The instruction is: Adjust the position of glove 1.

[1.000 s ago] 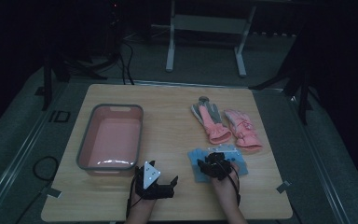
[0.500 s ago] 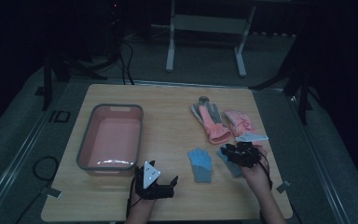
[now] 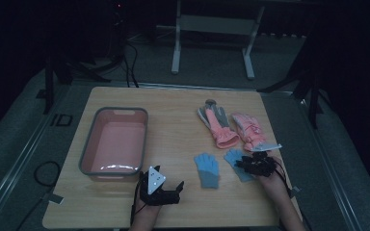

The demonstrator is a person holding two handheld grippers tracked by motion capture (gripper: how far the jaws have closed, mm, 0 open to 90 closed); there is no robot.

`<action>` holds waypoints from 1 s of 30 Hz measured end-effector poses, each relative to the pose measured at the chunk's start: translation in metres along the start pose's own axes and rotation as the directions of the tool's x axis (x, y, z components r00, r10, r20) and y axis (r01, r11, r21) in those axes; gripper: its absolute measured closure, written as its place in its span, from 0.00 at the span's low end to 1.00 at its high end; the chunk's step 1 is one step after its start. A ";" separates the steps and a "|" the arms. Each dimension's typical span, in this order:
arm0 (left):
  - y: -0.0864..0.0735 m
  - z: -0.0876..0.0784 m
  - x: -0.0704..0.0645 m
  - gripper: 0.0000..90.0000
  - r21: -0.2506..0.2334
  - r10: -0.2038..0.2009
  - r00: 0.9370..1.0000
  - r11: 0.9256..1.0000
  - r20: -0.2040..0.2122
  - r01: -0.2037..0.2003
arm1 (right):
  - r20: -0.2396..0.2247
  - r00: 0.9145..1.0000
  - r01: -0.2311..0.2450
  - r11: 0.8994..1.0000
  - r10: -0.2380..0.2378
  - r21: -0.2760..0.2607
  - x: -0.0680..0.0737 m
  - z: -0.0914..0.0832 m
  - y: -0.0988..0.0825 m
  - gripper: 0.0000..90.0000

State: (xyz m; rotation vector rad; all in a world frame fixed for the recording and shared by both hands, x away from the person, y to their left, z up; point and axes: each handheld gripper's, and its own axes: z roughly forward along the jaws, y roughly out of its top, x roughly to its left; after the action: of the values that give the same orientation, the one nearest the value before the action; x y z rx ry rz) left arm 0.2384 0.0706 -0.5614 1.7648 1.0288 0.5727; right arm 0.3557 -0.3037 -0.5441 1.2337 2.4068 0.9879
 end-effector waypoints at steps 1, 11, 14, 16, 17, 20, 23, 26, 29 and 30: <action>0.000 0.000 0.000 0.00 0.000 0.000 1.000 1.000 0.000 0.000 | 0.014 1.000 0.013 1.000 -0.013 -0.007 0.001 0.000 -0.001 0.70; 0.000 0.000 0.000 0.00 0.000 0.000 1.000 1.000 0.000 0.000 | 0.147 0.988 -0.047 0.998 0.053 -0.041 0.023 0.002 -0.005 0.95; 0.000 0.000 0.000 0.00 -0.002 0.000 1.000 1.000 -0.001 0.000 | 0.186 0.975 -0.113 0.992 0.122 -0.063 0.030 -0.007 -0.002 0.95; 0.000 0.000 0.000 0.00 -0.003 0.000 1.000 1.000 -0.001 0.000 | 0.189 0.964 -0.170 0.981 0.186 -0.098 0.034 -0.018 0.002 0.95; 0.000 0.000 0.000 0.00 -0.002 0.000 1.000 1.000 -0.001 0.000 | 0.198 0.959 -0.182 0.977 0.201 -0.112 0.038 -0.024 0.003 0.95; 0.000 0.000 0.000 0.00 -0.001 0.001 1.000 1.000 -0.002 -0.001 | 0.245 0.938 -0.217 0.967 0.245 -0.138 0.050 -0.039 0.008 0.95; 0.000 0.000 0.000 0.00 -0.002 0.004 1.000 1.000 -0.003 -0.004 | 0.263 0.921 -0.251 0.955 0.287 -0.160 0.059 -0.046 0.009 0.95; 0.000 0.000 0.000 0.00 -0.001 0.006 1.000 1.000 -0.003 -0.006 | 0.261 0.907 -0.292 0.940 0.331 -0.174 0.068 -0.043 0.007 0.95; 0.000 0.000 0.000 0.00 -0.001 0.006 1.000 1.000 -0.003 -0.006 | 0.262 0.891 -0.332 0.926 0.370 -0.178 0.072 -0.036 0.001 0.95; 0.000 0.000 0.000 0.00 -0.002 0.005 1.000 1.000 -0.002 -0.005 | 0.267 0.888 -0.337 0.925 0.374 -0.175 0.072 -0.033 -0.002 0.95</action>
State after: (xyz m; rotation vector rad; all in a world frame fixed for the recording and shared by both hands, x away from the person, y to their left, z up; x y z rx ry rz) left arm 0.2379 0.0706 -0.5613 1.7651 1.0256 0.5789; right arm 0.2945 -0.2619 -0.5162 1.6828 1.9003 0.9476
